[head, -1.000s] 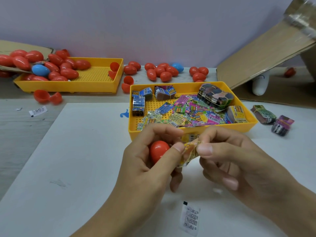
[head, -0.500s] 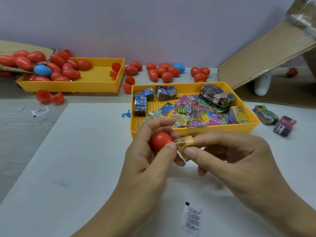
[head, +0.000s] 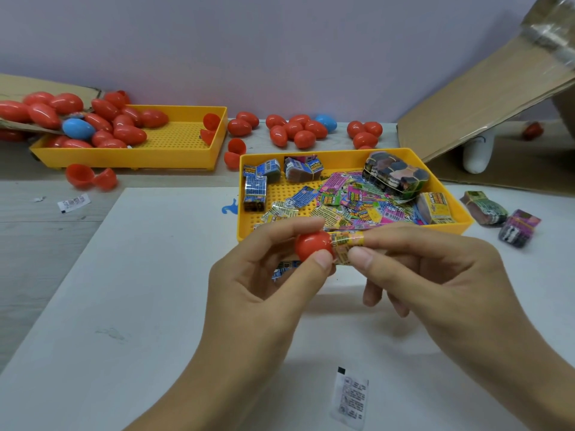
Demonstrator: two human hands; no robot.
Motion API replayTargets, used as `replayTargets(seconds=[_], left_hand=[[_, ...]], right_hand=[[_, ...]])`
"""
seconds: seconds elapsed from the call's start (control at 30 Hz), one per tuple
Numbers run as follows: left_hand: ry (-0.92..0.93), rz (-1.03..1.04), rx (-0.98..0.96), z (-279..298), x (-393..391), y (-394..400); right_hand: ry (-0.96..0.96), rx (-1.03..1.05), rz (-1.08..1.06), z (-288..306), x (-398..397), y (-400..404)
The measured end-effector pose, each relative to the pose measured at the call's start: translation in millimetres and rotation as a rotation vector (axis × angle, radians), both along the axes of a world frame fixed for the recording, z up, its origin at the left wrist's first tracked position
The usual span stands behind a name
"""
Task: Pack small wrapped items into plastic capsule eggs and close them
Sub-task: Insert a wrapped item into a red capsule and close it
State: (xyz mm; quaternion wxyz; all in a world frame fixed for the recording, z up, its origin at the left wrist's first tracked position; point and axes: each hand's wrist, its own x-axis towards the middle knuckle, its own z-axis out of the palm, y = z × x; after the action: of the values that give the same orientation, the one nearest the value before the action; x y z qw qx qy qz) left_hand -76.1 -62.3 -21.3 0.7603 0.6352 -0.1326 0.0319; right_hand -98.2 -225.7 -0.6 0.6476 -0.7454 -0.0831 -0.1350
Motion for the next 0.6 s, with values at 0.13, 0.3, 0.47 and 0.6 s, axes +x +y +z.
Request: replayTargets(seconds=[0.13,0.3,0.47,0.6], left_hand=[[0.008,-0.006,-0.003,-0.8,0.0,0.1],[-0.010,-0.017,0.012,0.4,-1.1,0.5],[-0.017,-0.013,0.009,-2.6,-0.5,0.5],[-0.046,0.013,0.012,-2.6,0.3,-0.3]], right_hand=[[-0.001,0.003,0.005,-1.2,-0.3,0.0],[0.014,0.032,0.023,-0.6,0.4,-2.1],[0.073,0.012,0.007,-1.9,1.3,-3.5],[0.083,-0.002,0.024,-0.6,1.0,-3.0]])
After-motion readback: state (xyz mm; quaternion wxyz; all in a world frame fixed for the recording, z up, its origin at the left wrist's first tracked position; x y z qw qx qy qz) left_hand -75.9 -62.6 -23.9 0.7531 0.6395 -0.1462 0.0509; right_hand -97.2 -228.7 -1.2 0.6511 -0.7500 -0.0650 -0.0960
